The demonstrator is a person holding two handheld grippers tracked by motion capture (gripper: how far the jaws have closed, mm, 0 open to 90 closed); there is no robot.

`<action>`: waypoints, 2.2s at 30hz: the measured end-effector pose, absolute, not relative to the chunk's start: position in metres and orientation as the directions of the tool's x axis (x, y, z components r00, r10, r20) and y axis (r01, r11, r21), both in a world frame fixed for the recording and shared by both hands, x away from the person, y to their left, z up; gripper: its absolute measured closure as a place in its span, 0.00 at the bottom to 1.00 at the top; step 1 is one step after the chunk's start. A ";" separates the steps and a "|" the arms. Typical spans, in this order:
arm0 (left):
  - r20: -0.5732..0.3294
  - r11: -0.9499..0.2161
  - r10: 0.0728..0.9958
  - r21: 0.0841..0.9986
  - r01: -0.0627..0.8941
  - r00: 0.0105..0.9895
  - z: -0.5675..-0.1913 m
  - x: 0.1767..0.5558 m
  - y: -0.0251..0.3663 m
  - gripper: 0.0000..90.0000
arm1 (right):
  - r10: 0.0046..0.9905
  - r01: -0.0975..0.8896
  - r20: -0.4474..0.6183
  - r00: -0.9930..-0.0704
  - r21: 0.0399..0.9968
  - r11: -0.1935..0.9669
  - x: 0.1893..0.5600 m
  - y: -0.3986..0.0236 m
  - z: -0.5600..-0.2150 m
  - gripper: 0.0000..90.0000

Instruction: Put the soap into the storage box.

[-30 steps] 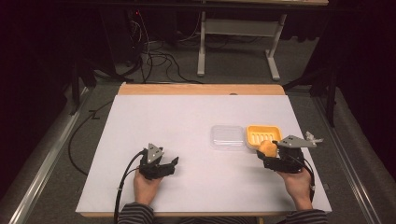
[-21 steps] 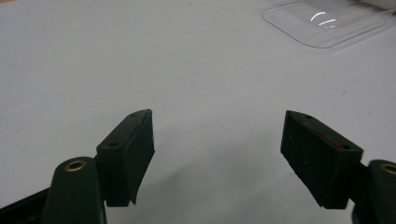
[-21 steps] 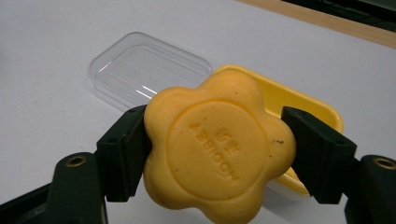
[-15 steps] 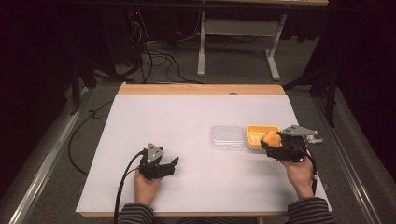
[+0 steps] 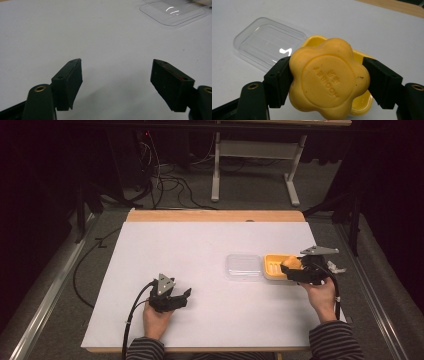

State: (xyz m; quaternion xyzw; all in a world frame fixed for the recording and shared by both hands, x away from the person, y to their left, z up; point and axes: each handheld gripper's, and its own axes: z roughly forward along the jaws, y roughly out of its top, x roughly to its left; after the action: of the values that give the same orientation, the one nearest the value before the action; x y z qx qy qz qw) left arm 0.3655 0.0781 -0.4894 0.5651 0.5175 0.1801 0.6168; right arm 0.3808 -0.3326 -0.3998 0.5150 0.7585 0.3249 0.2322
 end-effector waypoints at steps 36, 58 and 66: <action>-0.434 0.291 0.802 0.884 0.366 0.410 -0.489 0.365 0.078 0.30 | 0.957 0.770 0.013 -0.291 0.597 0.226 0.428 -0.333 -0.437 0.31; -0.434 0.293 0.805 0.884 0.363 0.406 -0.489 0.365 0.078 0.29 | 0.958 0.769 0.016 -0.285 0.601 0.218 0.431 -0.329 -0.445 0.30; -0.431 0.293 0.808 0.885 0.361 0.401 -0.489 0.365 0.078 0.28 | 0.963 0.719 0.030 -0.268 0.672 0.179 0.424 -0.332 -0.437 0.28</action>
State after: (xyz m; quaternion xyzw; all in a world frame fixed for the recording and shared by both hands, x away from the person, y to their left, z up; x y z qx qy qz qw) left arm 0.3652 0.0780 -0.4894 0.5661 0.5163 0.1812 0.6166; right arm 0.4239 -0.3316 -0.4367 0.5687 0.7393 0.2953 0.2069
